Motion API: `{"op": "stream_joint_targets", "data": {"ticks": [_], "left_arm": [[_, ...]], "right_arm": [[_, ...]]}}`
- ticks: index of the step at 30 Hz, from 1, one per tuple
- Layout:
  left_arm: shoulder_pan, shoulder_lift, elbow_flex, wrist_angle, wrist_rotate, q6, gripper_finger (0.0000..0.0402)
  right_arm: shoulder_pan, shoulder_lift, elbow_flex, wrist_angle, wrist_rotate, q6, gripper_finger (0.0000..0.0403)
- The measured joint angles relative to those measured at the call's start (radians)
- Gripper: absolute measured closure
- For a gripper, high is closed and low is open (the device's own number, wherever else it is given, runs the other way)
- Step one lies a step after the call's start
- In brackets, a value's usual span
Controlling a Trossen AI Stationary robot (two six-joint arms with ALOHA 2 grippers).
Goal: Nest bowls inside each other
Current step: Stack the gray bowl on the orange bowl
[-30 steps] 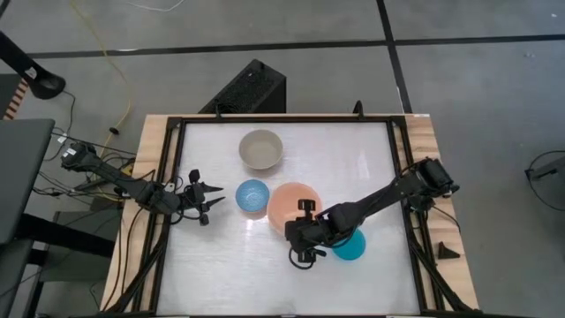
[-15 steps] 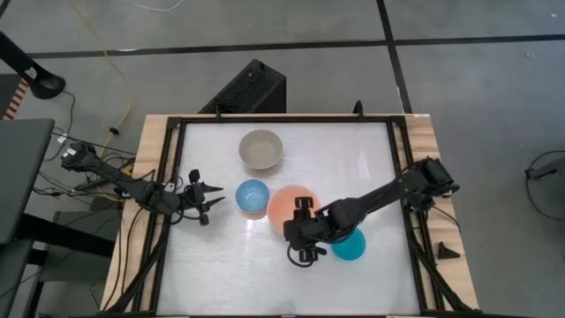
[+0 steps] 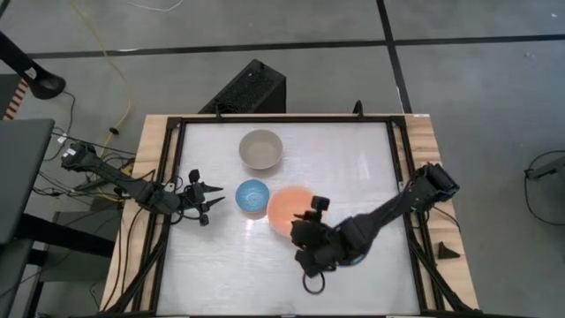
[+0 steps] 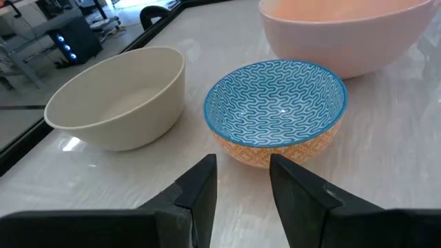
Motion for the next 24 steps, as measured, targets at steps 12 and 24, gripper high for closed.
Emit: {"op": "stream_joint_targets", "data": {"ticks": [12,24], "left_arm": [[0.0,0.0,0.0,0.002,0.0,0.0,0.0276],[0.0,0.0,0.0,0.003,0.001,0.0,0.0276]], "right_arm": [[0.064,0.178,-0.002,-0.016,0.203,0.177,0.0379],[0.055,0.184,-0.038,-0.015,0.03,0.309,0.0374]]}}
